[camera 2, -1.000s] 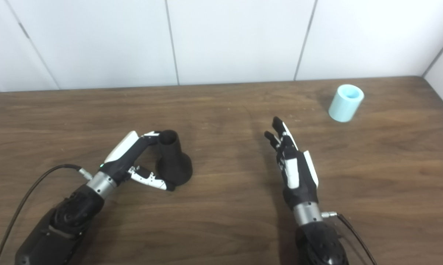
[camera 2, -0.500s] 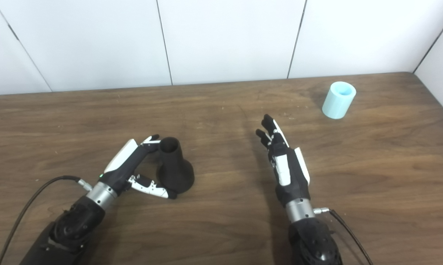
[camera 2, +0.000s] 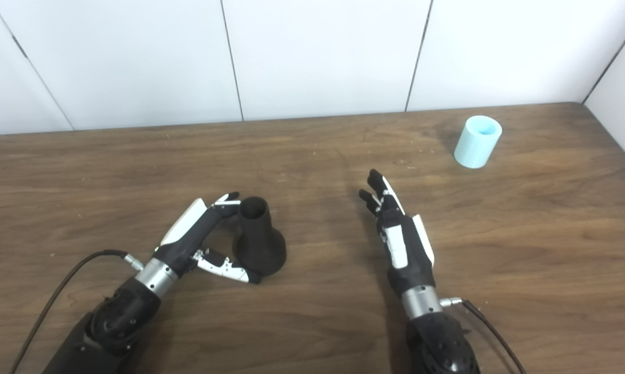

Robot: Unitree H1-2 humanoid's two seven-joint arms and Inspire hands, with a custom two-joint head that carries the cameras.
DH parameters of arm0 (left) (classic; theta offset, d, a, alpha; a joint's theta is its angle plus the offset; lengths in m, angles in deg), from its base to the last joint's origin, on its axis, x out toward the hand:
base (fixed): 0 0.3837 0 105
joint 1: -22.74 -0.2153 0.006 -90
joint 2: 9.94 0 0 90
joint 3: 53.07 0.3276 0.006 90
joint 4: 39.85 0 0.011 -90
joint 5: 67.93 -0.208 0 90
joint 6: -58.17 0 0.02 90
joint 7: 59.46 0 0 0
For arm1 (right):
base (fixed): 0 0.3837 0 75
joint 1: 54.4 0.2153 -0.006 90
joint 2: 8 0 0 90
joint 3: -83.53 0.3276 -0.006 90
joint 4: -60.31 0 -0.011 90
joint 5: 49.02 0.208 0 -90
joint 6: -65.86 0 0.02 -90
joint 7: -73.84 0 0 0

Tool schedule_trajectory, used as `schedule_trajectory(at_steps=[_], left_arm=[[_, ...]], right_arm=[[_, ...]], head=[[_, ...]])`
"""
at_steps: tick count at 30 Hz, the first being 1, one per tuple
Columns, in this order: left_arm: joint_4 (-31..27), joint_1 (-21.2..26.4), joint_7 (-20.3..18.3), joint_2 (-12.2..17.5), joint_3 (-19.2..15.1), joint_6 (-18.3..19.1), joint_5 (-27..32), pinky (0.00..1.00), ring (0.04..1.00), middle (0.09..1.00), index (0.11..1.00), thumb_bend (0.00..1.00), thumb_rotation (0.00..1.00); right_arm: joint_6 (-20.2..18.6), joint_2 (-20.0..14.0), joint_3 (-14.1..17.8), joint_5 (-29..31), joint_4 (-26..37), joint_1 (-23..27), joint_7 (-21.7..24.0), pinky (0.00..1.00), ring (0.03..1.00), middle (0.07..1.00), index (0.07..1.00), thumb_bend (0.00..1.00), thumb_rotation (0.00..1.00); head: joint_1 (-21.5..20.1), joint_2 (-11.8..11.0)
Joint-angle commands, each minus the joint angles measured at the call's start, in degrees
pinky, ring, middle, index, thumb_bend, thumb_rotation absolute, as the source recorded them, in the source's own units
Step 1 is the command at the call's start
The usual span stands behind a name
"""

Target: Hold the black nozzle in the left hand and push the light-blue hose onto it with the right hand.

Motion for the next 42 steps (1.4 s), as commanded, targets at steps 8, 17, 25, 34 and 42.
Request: schedule_trajectory(at_steps=[8,17,25,34,42], left_arm=[[5.7,-1.9,-0.9,-0.2,1.9,-1.8,-3.6,0.98,0.768,0.497,0.482,0.52,0.0],[9.4,-1.6,-0.6,0.0,1.0,-4.8,-2.9,0.98,0.769,0.498,0.482,0.52,0.0],[13.8,-1.3,0.4,-0.2,0.3,-8.2,-3.3,0.98,0.77,0.498,0.482,0.52,0.0],[15.1,-1.0,0.9,-0.6,0.0,-9.0,-3.9,0.99,0.777,0.498,0.481,0.52,0.0],[15.4,-0.9,1.5,-0.6,-0.2,-9.2,-3.9,1.0,0.774,0.498,0.481,0.52,0.0]], right_arm=[[2.5,-0.2,1.3,1.6,2.3,0.9,-0.4,0.98,0.929,0.976,0.966,0.65,0.98],[4.1,-1.2,3.7,-0.5,4.3,4.2,-2.8,0.97,0.925,0.963,0.951,0.68,0.95],[7.1,-6.4,6.9,-4.9,1.8,10.4,-4.9,0.88,0.885,0.902,0.9,0.71,0.92],[6.8,-12.3,11.4,-9.0,1.4,16.7,-7.7,0.78,0.821,0.853,0.835,0.78,0.86],[7.3,-19.2,14.2,-10.8,-3.0,23.7,-8.5,0.78,0.82,0.849,0.827,0.84,0.85]], head=[[-3.1,-1.8],[-5.5,-4.8],[-6.7,-6.9],[-7.3,-7.6],[-7.6,-7.9]])
